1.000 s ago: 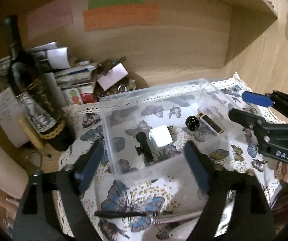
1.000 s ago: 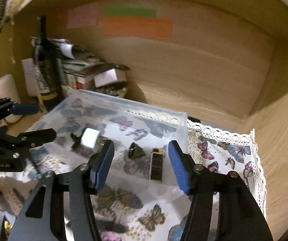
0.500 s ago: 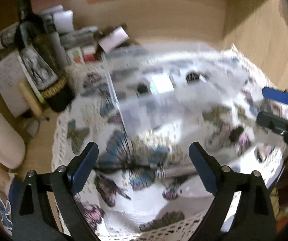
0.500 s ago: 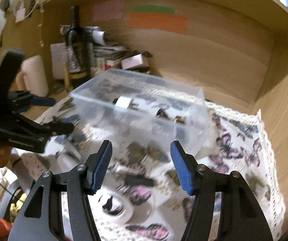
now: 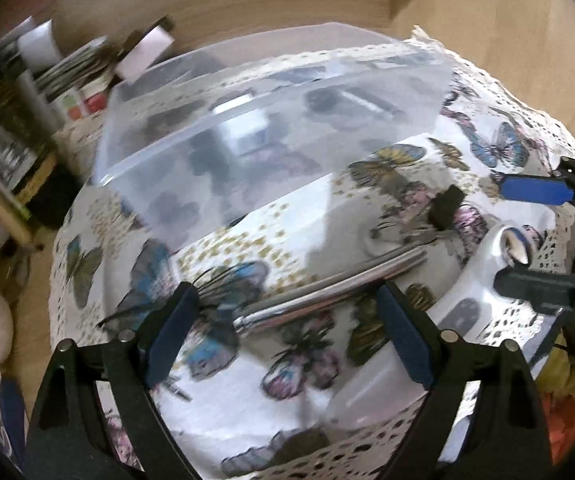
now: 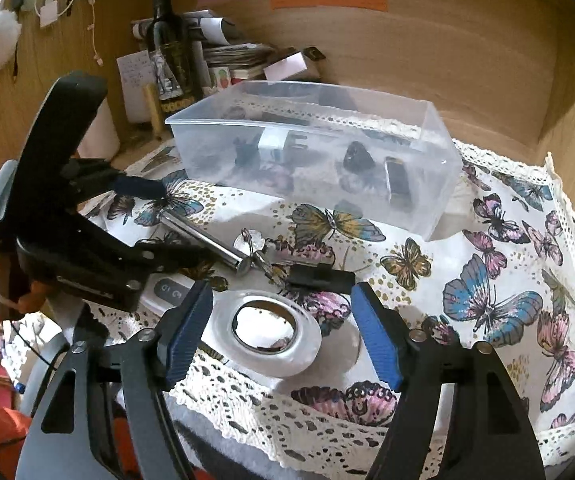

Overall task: Organize rigid objects
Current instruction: 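Grasp the silver metal rod with the left tool while the right tool grasps the white round mirror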

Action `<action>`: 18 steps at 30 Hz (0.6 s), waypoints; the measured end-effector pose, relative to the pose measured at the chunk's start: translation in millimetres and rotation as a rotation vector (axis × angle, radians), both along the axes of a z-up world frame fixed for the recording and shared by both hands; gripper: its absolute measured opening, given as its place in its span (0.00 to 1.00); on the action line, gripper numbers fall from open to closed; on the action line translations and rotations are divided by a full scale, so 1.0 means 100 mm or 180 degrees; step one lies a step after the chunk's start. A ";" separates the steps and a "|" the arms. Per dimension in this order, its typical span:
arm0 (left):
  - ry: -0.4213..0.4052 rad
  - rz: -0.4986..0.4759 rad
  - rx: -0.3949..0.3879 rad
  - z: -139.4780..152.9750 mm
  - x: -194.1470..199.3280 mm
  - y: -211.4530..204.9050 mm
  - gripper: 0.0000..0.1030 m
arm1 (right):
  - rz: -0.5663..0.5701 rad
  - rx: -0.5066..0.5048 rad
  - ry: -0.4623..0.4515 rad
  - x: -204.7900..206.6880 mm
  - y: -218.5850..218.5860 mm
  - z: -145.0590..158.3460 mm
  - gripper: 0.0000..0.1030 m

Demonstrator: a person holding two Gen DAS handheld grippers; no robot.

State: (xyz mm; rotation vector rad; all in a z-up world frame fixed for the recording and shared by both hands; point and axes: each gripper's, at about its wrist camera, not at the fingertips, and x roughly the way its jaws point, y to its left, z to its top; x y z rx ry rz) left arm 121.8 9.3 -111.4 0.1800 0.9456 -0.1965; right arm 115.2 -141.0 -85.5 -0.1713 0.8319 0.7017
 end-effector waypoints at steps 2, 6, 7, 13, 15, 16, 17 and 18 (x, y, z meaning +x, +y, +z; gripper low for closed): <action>0.0038 -0.0093 0.0008 -0.02 0.02 -0.07 0.68 | 0.0004 0.0028 0.0035 -0.02 0.00 -0.01 0.67; 0.0008 -0.0171 -0.0053 0.00 -0.02 -0.13 0.39 | -0.0052 0.0086 0.0086 -0.03 0.01 -0.03 0.67; 0.0006 -0.0169 -0.0060 0.01 -0.05 -0.13 0.35 | -0.0080 0.0102 0.0098 -0.03 0.00 -0.04 0.67; -0.0021 -0.0032 -0.0079 0.03 -0.19 -0.06 0.19 | -0.0230 0.0245 0.0173 -0.01 -0.05 -0.08 0.62; -0.0015 0.0045 -0.0108 0.03 -0.23 0.01 0.18 | -0.0270 0.0225 0.0129 0.00 -0.07 -0.06 0.57; -0.0017 0.0069 -0.0115 0.02 -0.25 0.04 0.18 | -0.0288 0.0193 0.0094 0.00 -0.08 -0.05 0.56; -0.0021 0.0085 -0.0117 0.02 -0.26 0.06 0.18 | -0.0306 0.0157 0.0058 0.00 -0.08 -0.05 0.56; -0.0020 0.0102 -0.0121 0.02 -0.27 0.08 0.18 | -0.0318 0.0136 0.0043 0.01 -0.09 -0.04 0.56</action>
